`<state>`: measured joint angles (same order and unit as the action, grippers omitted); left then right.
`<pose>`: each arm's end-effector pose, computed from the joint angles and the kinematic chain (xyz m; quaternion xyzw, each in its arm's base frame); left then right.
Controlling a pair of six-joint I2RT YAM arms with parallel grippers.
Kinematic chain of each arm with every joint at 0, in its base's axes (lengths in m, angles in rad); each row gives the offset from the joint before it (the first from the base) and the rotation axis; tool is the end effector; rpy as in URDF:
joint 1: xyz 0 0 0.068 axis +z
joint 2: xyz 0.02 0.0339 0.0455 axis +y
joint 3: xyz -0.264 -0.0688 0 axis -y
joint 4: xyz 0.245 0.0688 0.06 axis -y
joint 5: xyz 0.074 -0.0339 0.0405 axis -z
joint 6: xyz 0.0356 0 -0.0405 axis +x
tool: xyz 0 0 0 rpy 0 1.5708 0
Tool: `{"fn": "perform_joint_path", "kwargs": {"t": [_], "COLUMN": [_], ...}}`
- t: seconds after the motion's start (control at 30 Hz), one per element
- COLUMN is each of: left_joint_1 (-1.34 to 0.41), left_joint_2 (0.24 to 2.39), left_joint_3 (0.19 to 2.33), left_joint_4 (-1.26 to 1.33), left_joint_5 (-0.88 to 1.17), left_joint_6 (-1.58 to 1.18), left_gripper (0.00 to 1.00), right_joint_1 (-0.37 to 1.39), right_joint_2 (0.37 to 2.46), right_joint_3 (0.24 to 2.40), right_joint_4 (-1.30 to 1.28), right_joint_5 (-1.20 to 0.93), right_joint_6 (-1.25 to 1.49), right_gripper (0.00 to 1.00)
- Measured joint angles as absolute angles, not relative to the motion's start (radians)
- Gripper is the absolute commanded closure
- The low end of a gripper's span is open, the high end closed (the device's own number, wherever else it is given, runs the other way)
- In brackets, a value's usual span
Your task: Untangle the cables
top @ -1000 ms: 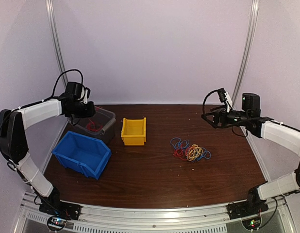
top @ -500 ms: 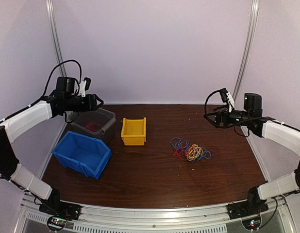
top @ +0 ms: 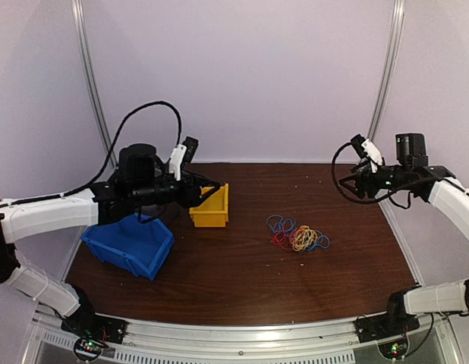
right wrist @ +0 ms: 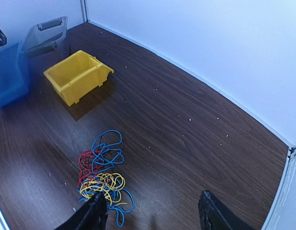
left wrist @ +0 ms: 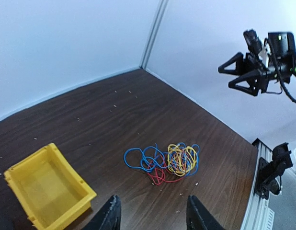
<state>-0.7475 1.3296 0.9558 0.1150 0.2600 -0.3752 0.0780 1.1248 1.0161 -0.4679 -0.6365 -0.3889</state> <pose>0.2224 -0.2186 0.3085 0.2231 0.7575 -0.4089 0.4573 0.2398 0.0400 0.3288 -0.3383 0.7777 0.2016 0.4900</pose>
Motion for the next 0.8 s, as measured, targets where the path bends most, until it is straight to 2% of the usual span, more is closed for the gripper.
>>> {"fn": "perform_joint_path", "kwargs": {"t": [0.27,0.33,0.43,0.5,0.63,0.8], "left_joint_1": [-0.977,-1.002,-1.025,-1.035,-1.042,-1.045], "left_joint_2": [1.695,1.752,1.838,1.892,1.991,2.099], "left_joint_3": [1.112,1.148,1.211,1.247,1.308,1.395], "left_joint_4": [0.158,0.166,0.196,0.235,0.305,0.359], "left_joint_5": [0.188,0.175,0.139,0.121,0.113,0.129], "left_joint_6": [-0.372,-0.384,-0.400,-0.408,-0.419,-0.433], "left_gripper": [0.41,0.38,0.36,0.30,0.29,0.30], "right_joint_1": [0.078,0.071,0.043,0.027,0.002,-0.059], "right_joint_2": [1.139,1.199,1.282,1.312,1.326,1.431], "right_joint_3": [1.003,1.002,0.991,0.976,0.955,0.958], "right_joint_4": [-0.693,-0.733,-0.776,-0.794,-0.796,-0.794], "right_joint_5": [-0.577,-0.566,-0.568,-0.571,-0.587,-0.641], "right_joint_6": [-0.519,-0.528,-0.553,-0.574,-0.602,-0.664], "right_gripper": [0.48,0.48,0.42,0.39,0.37,0.40]}}
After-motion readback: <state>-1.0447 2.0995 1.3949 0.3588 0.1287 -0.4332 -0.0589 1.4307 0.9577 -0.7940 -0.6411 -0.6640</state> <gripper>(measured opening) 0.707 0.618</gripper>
